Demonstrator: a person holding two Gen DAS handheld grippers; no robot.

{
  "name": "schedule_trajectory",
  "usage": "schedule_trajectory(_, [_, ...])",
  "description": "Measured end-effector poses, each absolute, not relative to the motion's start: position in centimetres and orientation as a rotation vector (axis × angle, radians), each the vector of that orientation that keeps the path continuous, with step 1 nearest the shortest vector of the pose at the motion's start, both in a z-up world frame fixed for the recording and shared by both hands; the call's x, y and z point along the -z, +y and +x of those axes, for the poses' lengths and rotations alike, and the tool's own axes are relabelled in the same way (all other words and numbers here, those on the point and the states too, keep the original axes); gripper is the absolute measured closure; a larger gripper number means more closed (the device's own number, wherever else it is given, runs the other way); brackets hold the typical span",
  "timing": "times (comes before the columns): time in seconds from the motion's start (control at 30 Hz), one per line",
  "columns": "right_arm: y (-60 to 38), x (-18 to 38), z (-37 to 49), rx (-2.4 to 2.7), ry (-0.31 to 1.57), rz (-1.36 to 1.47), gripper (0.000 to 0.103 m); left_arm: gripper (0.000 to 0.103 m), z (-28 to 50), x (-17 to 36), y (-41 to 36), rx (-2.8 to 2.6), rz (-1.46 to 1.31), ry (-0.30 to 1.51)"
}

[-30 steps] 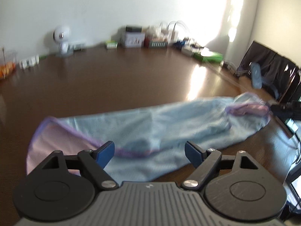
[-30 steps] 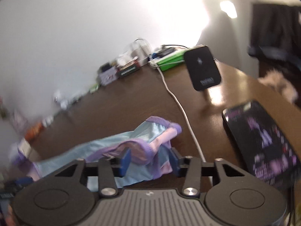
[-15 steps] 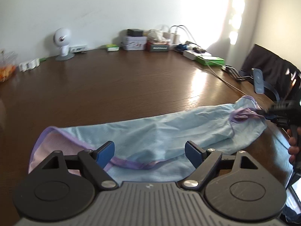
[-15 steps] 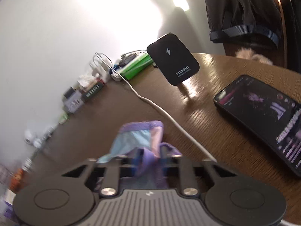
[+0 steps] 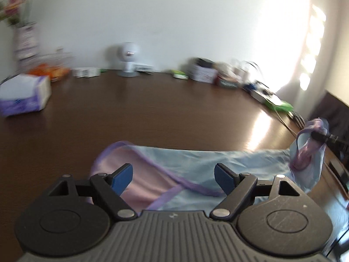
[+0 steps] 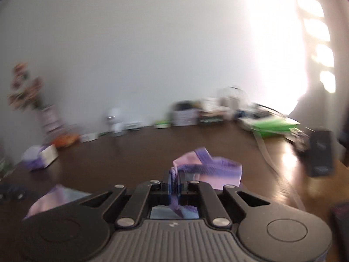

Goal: Fold clothes

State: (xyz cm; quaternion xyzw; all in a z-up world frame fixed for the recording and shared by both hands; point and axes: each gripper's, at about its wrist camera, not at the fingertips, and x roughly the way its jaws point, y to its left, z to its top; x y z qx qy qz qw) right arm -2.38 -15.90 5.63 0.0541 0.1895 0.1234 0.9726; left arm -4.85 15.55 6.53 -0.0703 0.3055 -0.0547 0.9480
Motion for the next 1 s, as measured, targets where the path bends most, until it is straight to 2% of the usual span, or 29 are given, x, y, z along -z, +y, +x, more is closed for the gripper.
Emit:
schedule_trajectory(0.17, [-6.7, -2.0, 0.7, -0.373, 0.526, -0.012, 0.097, 0.02, -7.6, -6.0, 17.1, 0.034, -0.175, 0.637])
schedule_trajectory(0.2, [-5.6, -1.3, 1.2, -0.387, 0.577, -0.023, 0.093, 0.02, -8.1, -5.9, 17.4, 0.027, -0.19, 0.635])
schedule_trajectory(0.27, [-4.4, -0.8, 0.9, -0.427, 0.61, -0.062, 0.078, 0.02, -8.7, -5.5, 18.0, 0.013, -0.221, 0.635])
schedule_trajectory(0.3, [-4.1, -0.8, 0.4, -0.453, 0.61, -0.08, 0.062, 0.02, -8.9, -5.4, 18.3, 0.004, -0.234, 0.637])
schedule_trajectory(0.33, [-4.4, -1.4, -0.6, -0.489, 0.593, -0.076, 0.051, 0.02, -8.9, -5.2, 18.6, -0.004, -0.243, 0.642])
schedule_trajectory(0.37, [-4.9, -2.0, -1.7, -0.528, 0.578, -0.069, 0.049, 0.02, -8.9, -5.0, 18.8, -0.011, -0.249, 0.648])
schedule_trajectory(0.43, [-6.5, -3.9, -3.3, -0.613, 0.547, -0.036, 0.048, 0.02, -8.8, -4.6, 19.2, -0.02, -0.262, 0.661])
schedule_trajectory(0.5, [-9.1, -6.2, -4.3, -0.643, 0.481, 0.021, 0.052, 0.02, -8.4, -4.2, 19.2, -0.028, -0.262, 0.68])
schedule_trajectory(0.6, [-12.1, -8.2, -3.4, -0.568, 0.432, 0.005, 0.071, 0.02, -7.8, -3.7, 18.6, -0.057, -0.225, 0.706])
schedule_trajectory(0.73, [-11.9, -5.7, 1.8, -0.551, 0.558, -0.204, 0.072, 0.02, -7.3, -3.0, 17.7, -0.099, -0.202, 0.727])
schedule_trajectory(0.8, [-10.2, -4.4, 3.8, -0.694, 0.724, -0.279, 0.082, 0.02, -7.1, -2.7, 17.4, -0.131, -0.205, 0.738])
schedule_trajectory(0.9, [-7.7, -7.6, 4.8, -0.895, 0.646, -0.393, 0.08, 0.02, -6.7, -2.2, 16.8, -0.182, -0.173, 0.741])
schedule_trajectory(1.0, [-3.8, -10.1, 7.4, -1.081, 0.602, -0.509, 0.06, 0.025, -6.2, -1.8, 15.5, -0.233, -0.079, 0.741])
